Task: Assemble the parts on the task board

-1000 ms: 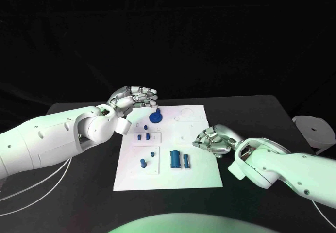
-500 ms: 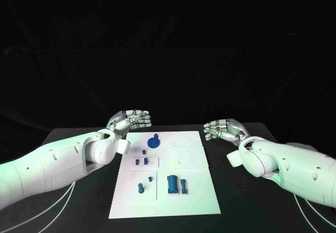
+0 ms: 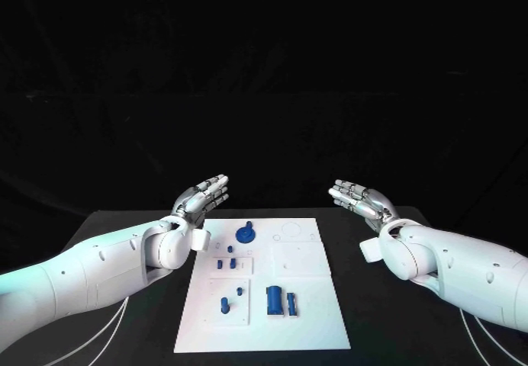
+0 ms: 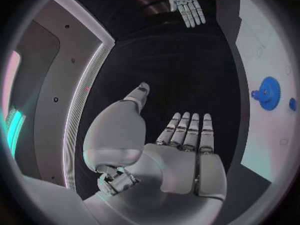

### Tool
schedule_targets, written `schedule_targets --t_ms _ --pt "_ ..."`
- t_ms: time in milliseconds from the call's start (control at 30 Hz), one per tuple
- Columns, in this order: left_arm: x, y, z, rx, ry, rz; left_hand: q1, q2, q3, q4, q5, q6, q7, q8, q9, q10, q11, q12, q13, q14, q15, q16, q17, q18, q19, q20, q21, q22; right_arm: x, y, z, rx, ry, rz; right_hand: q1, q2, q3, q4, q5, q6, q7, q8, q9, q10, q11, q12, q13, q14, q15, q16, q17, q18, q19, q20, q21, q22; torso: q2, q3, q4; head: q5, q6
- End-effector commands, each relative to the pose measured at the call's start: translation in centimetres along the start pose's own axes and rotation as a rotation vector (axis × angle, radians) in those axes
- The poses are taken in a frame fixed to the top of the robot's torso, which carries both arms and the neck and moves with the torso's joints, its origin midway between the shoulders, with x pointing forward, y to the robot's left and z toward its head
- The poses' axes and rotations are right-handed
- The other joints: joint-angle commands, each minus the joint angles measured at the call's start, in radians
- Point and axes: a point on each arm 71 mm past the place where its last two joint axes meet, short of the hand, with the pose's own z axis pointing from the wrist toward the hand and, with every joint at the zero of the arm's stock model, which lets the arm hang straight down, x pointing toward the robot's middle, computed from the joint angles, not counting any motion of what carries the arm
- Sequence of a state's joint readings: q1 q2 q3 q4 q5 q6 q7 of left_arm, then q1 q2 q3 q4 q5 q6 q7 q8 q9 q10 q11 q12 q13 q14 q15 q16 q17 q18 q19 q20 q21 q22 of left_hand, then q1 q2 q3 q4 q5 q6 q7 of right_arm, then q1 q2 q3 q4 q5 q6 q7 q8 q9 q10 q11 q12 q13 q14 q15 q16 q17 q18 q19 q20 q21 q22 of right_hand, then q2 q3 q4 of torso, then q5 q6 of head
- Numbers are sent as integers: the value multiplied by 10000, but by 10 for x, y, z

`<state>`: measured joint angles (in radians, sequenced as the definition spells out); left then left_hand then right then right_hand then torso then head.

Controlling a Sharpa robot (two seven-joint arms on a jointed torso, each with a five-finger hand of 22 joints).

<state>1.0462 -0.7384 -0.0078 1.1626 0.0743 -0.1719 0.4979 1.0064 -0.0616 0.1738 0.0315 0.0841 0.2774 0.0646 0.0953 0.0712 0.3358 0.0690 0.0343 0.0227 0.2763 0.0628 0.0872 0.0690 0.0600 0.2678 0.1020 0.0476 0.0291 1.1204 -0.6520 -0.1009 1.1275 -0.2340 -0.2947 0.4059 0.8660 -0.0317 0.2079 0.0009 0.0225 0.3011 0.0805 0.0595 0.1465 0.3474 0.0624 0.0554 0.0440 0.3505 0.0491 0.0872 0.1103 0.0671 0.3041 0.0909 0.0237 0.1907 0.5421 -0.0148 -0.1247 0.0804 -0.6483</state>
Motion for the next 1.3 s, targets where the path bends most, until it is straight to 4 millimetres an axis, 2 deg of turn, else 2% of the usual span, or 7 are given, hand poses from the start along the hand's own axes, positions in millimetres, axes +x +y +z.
schedule_targets --t_ms 33,167,233,333,433,733,1300 --pt "9 -1 -2 60 -225 250 -10064 616 -1738 -315 -841 -2774 -646 -953 -712 -3358 -690 -343 -227 -2763 -628 -872 -690 -600 -2678 -1020 -476 -291 6 4 -4 -140 -439 249 -8660 317 -2079 -9 -225 -3011 -805 -595 -1465 -3474 -624 -554 -440 -3505 -491 -872 -1103 -671 -3041 -909 -237 -1907 11 38 319 -192 114" --pt "21 -3 -5 94 -427 460 -10064 616 -1738 -315 -841 -2774 -646 -953 -712 -3358 -690 -343 -227 -2763 -628 -872 -690 -600 -2678 -1020 -476 -291 14 10 -12 -256 -879 615 -8660 317 -2079 -9 -225 -3011 -805 -595 -1465 -3474 -624 -554 -440 -3505 -491 -872 -1103 -671 -3041 -909 -237 -1907 15 81 680 -430 258" --pt "32 -5 -9 134 -613 652 -10064 616 -1738 -315 -841 -2774 -646 -953 -712 -3358 -690 -343 -227 -2763 -628 -872 -690 -600 -2678 -1020 -476 -291 21 15 -20 -324 -1278 931 -8660 317 -2079 -9 -225 -3011 -805 -595 -1465 -3474 -624 -554 -440 -3505 -491 -872 -1103 -671 -3041 -909 -237 -1907 18 108 914 -584 350" --pt "46 -8 -15 203 -866 911 -10064 616 -1738 -315 -841 -2774 -646 -953 -712 -3358 -690 -343 -227 -2763 -628 -872 -690 -600 -2678 -1020 -476 -291 30 23 -30 -360 -1779 1306 -8660 317 -2079 -9 -225 -3011 -805 -595 -1465 -3474 -624 -554 -440 -3505 -491 -872 -1103 -671 -3041 -909 -237 -1907 20 132 1111 -715 429" --pt "62 -12 -23 302 -1159 1204 -10064 616 -1738 -315 -841 -2774 -646 -953 -712 -3358 -690 -343 -227 -2763 -628 -872 -690 -600 -2678 -1020 -476 -291 38 31 -41 -344 -2235 1622 -8660 317 -2079 -9 -225 -3011 -805 -595 -1465 -3474 -624 -554 -440 -3505 -491 -872 -1103 -671 -3041 -909 -237 -1907 21 146 1232 -794 477" --pt "88 -21 -39 504 -1644 1666 -10064 616 -1738 -315 -841 -2774 -646 -953 -712 -3358 -690 -343 -227 -2763 -628 -872 -690 -600 -2678 -1020 -476 -291 46 41 -55 -264 -2766 1957 -8660 317 -2079 -9 -225 -3011 -805 -595 -1465 -3474 -624 -554 -440 -3505 -491 -872 -1103 -671 -3041 -909 -237 -1907 21 148 1247 -804 483" --pt "91 -22 -41 529 -1697 1714 -10064 616 -1738 -315 -841 -2774 -646 -953 -712 -3358 -690 -343 -227 -2763 -628 -872 -690 -600 -2678 -1020 -476 -291 46 41 -55 -264 -2766 1958 -8660 317 -2079 -9 -225 -3011 -805 -595 -1465 -3474 -624 -554 -440 -3505 -491 -872 -1103 -671 -3041 -909 -237 -1907 21 148 1247 -804 483"
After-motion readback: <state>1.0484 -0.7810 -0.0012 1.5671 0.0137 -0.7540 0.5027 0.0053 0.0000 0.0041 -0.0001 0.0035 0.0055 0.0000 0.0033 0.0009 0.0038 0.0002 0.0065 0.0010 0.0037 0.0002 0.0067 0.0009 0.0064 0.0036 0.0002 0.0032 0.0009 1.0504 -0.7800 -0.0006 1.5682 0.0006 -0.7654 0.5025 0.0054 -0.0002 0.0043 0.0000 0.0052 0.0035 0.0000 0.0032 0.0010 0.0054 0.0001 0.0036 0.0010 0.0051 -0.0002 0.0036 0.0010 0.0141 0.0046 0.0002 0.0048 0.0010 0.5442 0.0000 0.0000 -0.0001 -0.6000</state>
